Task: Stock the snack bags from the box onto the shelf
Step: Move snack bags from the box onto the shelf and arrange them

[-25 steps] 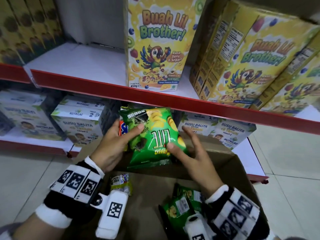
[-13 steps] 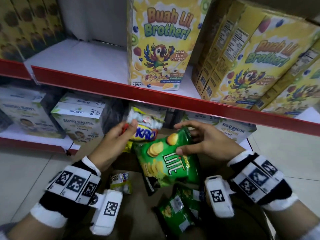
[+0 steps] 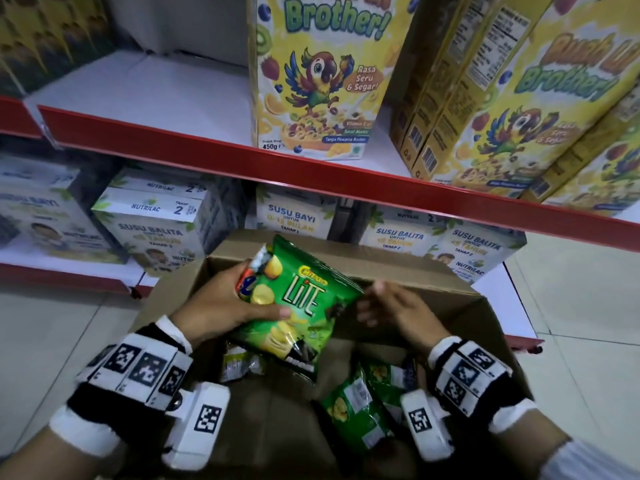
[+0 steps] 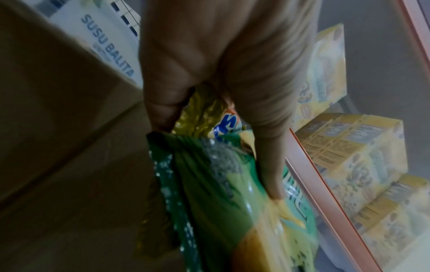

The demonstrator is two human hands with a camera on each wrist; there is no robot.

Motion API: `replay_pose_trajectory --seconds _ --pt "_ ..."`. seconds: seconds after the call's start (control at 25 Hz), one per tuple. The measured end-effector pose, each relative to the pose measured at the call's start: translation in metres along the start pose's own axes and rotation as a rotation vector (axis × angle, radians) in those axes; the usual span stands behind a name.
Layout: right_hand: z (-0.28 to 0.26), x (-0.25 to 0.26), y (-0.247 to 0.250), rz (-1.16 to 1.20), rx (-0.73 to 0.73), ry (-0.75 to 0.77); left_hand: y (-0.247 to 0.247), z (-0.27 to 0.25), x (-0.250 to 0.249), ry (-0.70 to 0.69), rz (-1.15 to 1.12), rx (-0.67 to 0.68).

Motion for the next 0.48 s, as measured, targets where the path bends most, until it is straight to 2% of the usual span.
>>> replay_pose_trajectory --seconds 0.08,0.16,0.2,0.32,0.48 --pt "0.011 -0.064 -0.015 -0.486 0.195 -0.143 0.014 -0.002 0.001 -0.007 0.015 -0.055" --pt "0.016 -0.125 -0.025 -0.937 0.333 -0.222 0.02 -0.005 0.0 -0.029 0.048 -0.119" --pt "0.016 -0.15 -0.032 -1.018 0.368 -0.257 0.02 -0.007 0.0 -0.034 0.034 -0.133" --pt "0.009 -0.198 -0.058 -1.02 0.405 -0.317 0.011 -0.008 0.0 -0.049 -0.07 -0.116" --pt "0.015 -0.187 -0.074 -1.054 0.473 -0.239 0.01 -0.012 -0.004 -0.132 -0.189 -0.149"
Point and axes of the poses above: each hand's wrist, its own z-axis towards the middle knuckle, its own y-axis out of the back of the hand, x = y × z, the point moved 10 cm from there along z, towards the middle knuckle, and after that the axes turned 8 degrees about -z, right-handed, at the moved point
